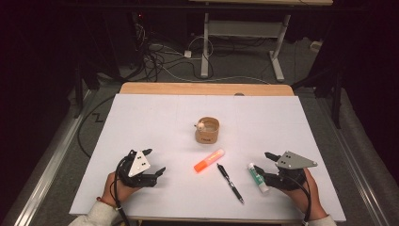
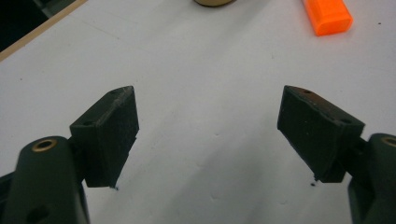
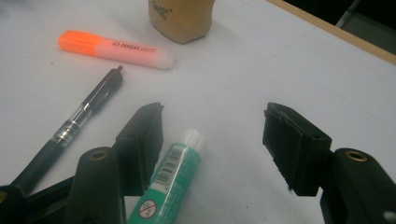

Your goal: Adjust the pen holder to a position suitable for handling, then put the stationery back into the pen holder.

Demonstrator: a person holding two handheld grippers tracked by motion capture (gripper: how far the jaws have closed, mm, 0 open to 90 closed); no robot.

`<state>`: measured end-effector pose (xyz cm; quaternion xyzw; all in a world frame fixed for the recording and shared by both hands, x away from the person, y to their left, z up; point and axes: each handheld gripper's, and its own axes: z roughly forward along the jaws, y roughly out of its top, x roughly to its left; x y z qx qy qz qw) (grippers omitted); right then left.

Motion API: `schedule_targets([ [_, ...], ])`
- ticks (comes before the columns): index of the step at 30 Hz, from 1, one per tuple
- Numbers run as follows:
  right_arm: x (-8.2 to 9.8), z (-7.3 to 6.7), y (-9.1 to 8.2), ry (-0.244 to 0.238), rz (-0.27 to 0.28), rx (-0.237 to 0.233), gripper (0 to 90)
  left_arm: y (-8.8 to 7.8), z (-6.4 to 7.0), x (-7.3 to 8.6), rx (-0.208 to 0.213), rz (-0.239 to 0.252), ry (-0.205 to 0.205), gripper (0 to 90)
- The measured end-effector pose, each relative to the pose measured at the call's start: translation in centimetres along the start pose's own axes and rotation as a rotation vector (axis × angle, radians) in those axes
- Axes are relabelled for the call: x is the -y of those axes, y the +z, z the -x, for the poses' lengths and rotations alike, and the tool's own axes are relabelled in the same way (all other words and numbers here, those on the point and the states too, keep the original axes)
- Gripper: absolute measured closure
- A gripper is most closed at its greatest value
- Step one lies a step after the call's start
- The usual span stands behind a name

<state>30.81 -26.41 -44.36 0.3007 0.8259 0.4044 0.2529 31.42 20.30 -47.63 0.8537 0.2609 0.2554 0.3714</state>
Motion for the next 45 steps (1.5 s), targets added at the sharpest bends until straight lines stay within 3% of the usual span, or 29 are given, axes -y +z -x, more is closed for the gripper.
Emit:
schedule_targets([
  [9,1.4,-0.9,-0.9,0.039,-0.021,0.0,33.9,-0.2,0.2,-0.1,0.008,0.037,0.021,19.9],
  [15,2.0,-1.5,-1.4,0.068,-0.069,-0.014,32.8,-0.3,0.6,-0.3,0.006,0.044,0.048,19.8],
  [19,1.7,-1.9,-1.3,0.07,-0.126,-0.016,32.8,-0.4,0.7,-0.4,0.003,0.046,0.052,19.9],
  [23,1.6,-2.1,-0.7,0.124,-0.185,-0.02,32.9,-0.4,0.9,-0.4,-0.001,0.044,0.062,19.8],
  [25,1.7,-2.4,-0.2,0.123,-0.217,-0.009,32.9,-0.5,0.9,-0.3,-0.004,0.038,0.065,19.8],
  [29,2.0,-2.8,0.5,0.138,-0.253,0.014,34.9,-0.6,0.9,-0.3,-0.009,0.035,0.066,19.9],
  [37,2.2,-2.6,0.4,0.145,-0.273,-0.001,44.8,-0.3,1.3,-0.5,-0.003,0.023,0.081,19.8],
  [44,0.9,-1.7,1.4,0.178,-0.382,-0.056,46.2,-0.1,1.7,-0.9,0.005,0.019,0.089,19.8],
  [45,0.4,-1.6,1.5,0.174,-0.427,-0.064,49.0,-0.1,1.8,-0.9,0.007,0.017,0.095,19.8],
])
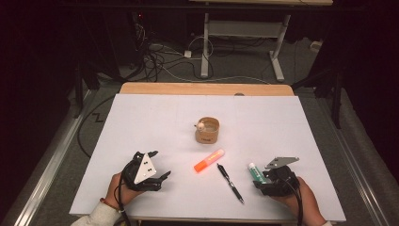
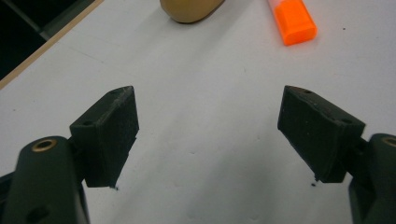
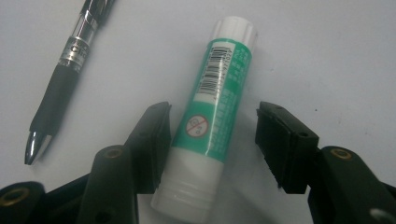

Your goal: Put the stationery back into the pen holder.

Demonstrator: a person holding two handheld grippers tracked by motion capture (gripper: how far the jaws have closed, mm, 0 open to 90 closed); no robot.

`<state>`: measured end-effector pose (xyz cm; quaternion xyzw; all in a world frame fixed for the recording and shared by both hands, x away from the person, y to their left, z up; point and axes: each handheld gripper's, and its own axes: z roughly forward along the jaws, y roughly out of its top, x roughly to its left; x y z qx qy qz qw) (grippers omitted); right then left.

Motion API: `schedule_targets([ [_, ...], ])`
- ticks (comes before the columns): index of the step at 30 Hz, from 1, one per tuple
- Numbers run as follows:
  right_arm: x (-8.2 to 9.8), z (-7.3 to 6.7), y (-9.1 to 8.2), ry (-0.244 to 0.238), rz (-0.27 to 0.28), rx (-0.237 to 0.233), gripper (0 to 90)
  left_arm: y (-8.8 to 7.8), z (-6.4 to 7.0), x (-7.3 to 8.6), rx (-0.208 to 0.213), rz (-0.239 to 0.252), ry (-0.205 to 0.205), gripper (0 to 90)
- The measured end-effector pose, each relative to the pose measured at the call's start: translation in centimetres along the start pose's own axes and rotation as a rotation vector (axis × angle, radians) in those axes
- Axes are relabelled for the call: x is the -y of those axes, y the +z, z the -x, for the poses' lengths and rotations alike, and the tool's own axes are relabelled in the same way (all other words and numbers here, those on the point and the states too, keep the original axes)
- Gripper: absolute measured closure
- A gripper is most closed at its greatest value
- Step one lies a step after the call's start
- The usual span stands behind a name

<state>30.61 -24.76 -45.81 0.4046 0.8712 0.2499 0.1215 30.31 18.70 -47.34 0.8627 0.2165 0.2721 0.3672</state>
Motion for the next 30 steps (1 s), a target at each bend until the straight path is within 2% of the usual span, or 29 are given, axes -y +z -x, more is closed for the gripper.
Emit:
schedule_targets([
  [1,0.0,0.0,0.0,0.0,0.0,0.0,49.0,0.0,0.1,0.0,0.002,-0.002,0.004,19.8],
  [3,-0.3,-0.1,-0.1,-0.013,-0.036,0.008,52.2,0.1,0.2,0.0,0.006,-0.005,0.008,19.8],
  [7,-0.7,-0.9,-0.1,-0.023,-0.063,0.022,65.1,0.2,0.4,-0.1,0.015,-0.008,0.025,19.8],
  [11,-0.6,-0.6,0.0,-0.026,-0.052,0.007,65.8,0.5,0.7,-0.4,0.011,-0.019,0.051,19.9],
  [15,-0.7,-0.6,-0.1,-0.075,-0.047,0.0,66.1,1.4,0.7,-1.7,-0.011,-0.045,0.107,20.2],
  [17,-1.0,-0.4,-0.1,-0.092,-0.018,-0.016,66.1,1.9,0.9,-2.4,-0.02,-0.037,0.139,20.2],
  [19,-1.4,-0.2,-0.1,-0.088,0.01,-0.036,66.1,2.4,1.1,-3.1,-0.025,-0.035,0.164,20.2],
  [20,-1.4,-0.2,-0.1,-0.088,0.01,-0.036,66.1,2.6,1.2,-3.3,-0.021,-0.03,0.176,20.2],
  [21,-1.9,0.0,-0.4,-0.087,0.038,-0.045,66.0,2.8,1.3,-3.6,-0.023,-0.025,0.187,20.3],
  [23,-2.2,0.0,-0.5,-0.096,0.055,-0.046,66.0,3.2,1.7,-4.1,-0.04,-0.022,0.22,20.4],
  [24,-2.9,0.0,-0.8,-0.101,0.085,-0.07,66.0,3.3,1.8,-4.4,-0.04,-0.014,0.232,22.3],
  [26,-3.4,-0.2,-0.9,-0.104,0.089,-0.082,66.0,3.6,2.1,-4.9,-0.044,0.001,0.252,22.5],
  [27,-4.3,-0.6,-1.1,-0.127,0.106,-0.087,66.0,3.8,2.3,-5.2,-0.047,0.01,0.261,23.3],
  [29,-4.8,-0.8,-1.1,-0.142,0.112,-0.094,66.0,4.2,2.4,-5.8,-0.044,0.026,0.266,23.4],
  [30,-5.9,-1.2,-1.1,-0.166,0.12,-0.102,66.0,4.4,2.4,-6.1,-0.04,0.032,0.265,23.7],
])
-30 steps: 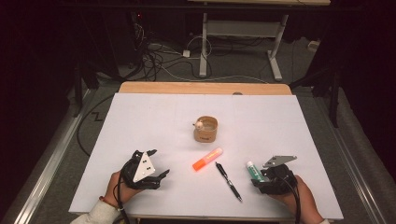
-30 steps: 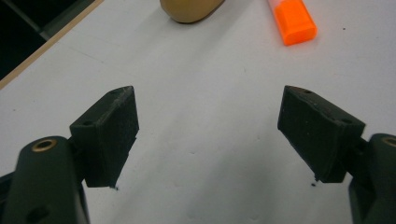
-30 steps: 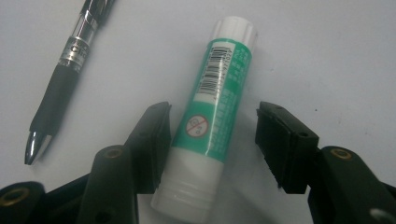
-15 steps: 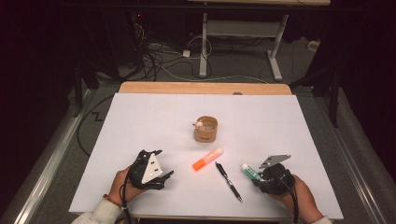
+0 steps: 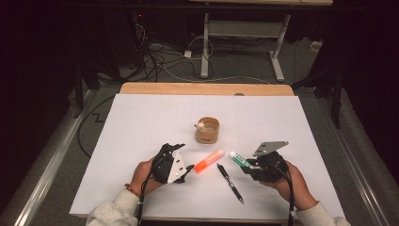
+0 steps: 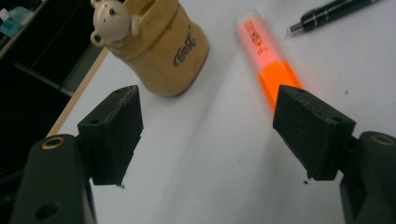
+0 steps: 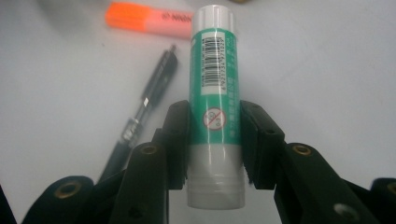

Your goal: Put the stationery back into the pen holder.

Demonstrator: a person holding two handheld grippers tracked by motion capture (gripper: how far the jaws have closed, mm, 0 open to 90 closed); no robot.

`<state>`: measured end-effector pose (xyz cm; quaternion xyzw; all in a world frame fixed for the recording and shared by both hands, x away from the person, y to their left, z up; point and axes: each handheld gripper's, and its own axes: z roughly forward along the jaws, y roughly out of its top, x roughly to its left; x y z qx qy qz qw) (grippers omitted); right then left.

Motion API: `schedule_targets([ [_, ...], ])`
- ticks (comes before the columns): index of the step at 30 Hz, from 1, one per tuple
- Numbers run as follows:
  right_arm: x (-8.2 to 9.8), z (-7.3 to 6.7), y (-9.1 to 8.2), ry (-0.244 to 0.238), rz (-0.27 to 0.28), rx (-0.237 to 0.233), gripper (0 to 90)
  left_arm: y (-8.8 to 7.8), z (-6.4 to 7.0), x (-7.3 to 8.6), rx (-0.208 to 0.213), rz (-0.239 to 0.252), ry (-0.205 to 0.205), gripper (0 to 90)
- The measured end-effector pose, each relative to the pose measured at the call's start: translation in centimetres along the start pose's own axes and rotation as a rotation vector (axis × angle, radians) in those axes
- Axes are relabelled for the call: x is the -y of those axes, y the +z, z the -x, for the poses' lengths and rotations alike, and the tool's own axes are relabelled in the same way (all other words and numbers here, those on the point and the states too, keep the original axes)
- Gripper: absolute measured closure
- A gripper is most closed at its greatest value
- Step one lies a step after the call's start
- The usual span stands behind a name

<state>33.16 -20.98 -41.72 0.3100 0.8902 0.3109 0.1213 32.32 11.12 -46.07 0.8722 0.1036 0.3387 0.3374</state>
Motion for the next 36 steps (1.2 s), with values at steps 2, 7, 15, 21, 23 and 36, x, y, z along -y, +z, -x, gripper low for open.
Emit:
schedule_targets([
  [2,-0.6,-0.1,0.1,-0.002,0.005,-0.008,66.0,0.5,0.0,-0.5,-0.001,0.017,-0.001,23.7],
  [7,-3.6,-0.1,0.8,-0.049,-0.01,-0.047,66.0,1.6,-0.1,-1.7,-0.007,0.049,0.009,24.1],
  [15,-7.8,-0.2,2.5,-0.13,-0.11,-0.092,66.0,2.5,0.2,-3.5,-0.018,0.082,0.034,26.3],
  [21,-10.4,-1.1,3.7,-0.196,-0.213,-0.121,65.9,2.9,1.2,-4.5,-0.051,0.02,0.138,39.0],
  [23,-10.9,-1.3,4.0,-0.205,-0.227,-0.121,65.9,3.0,1.5,-4.7,-0.055,0.011,0.151,44.4],
  [36,-11.6,-2.3,5.0,-0.187,-0.208,-0.156,65.9,3.6,2.8,-5.2,-0.13,-0.113,0.288,61.9],
])
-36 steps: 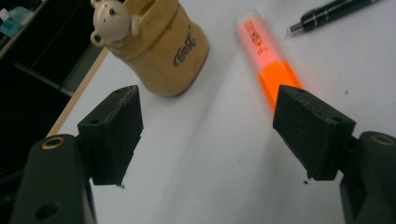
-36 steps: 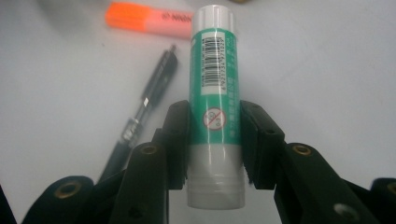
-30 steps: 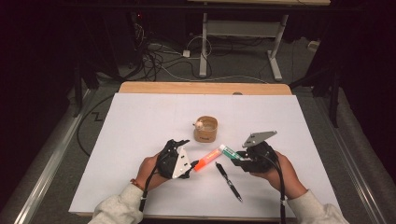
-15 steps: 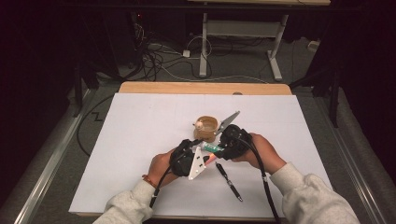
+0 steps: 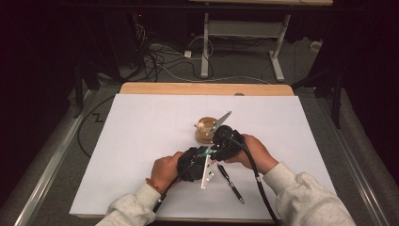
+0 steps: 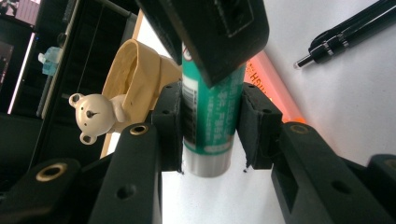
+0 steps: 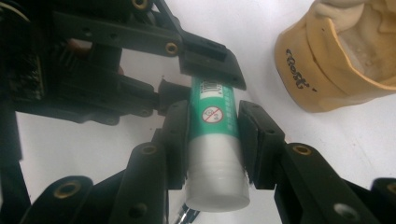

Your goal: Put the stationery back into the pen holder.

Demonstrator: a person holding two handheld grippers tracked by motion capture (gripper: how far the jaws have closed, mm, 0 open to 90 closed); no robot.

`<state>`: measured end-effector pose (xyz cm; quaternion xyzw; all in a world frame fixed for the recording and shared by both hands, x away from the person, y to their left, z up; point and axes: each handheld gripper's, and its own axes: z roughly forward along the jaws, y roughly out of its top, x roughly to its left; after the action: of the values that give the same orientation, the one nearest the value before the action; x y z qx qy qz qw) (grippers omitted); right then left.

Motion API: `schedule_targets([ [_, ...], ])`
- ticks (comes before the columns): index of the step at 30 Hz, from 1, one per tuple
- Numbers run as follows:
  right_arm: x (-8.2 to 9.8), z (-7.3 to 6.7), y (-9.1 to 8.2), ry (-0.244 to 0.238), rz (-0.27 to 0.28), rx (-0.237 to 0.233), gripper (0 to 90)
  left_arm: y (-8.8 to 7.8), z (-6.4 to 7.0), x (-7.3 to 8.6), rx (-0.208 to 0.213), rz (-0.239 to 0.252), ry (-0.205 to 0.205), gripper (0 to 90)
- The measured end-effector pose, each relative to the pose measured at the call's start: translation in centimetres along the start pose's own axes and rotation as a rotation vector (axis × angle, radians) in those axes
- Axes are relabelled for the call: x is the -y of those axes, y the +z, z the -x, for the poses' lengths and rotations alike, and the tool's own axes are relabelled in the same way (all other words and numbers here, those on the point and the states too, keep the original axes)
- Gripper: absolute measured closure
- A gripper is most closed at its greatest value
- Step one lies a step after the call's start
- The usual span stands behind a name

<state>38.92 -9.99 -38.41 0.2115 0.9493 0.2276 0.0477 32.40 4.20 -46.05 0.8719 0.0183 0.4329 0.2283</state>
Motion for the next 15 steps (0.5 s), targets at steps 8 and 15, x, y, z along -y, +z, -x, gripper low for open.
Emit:
schedule_targets([
  [8,-0.2,-0.3,-0.1,-0.003,0.02,-0.019,65.8,0.0,0.1,0.0,0.0,0.006,-0.013,62.7],
  [15,0.5,-0.3,-1.4,0.032,0.134,0.016,54.1,0.0,-0.2,0.5,0.01,0.009,-0.037,63.0],
])
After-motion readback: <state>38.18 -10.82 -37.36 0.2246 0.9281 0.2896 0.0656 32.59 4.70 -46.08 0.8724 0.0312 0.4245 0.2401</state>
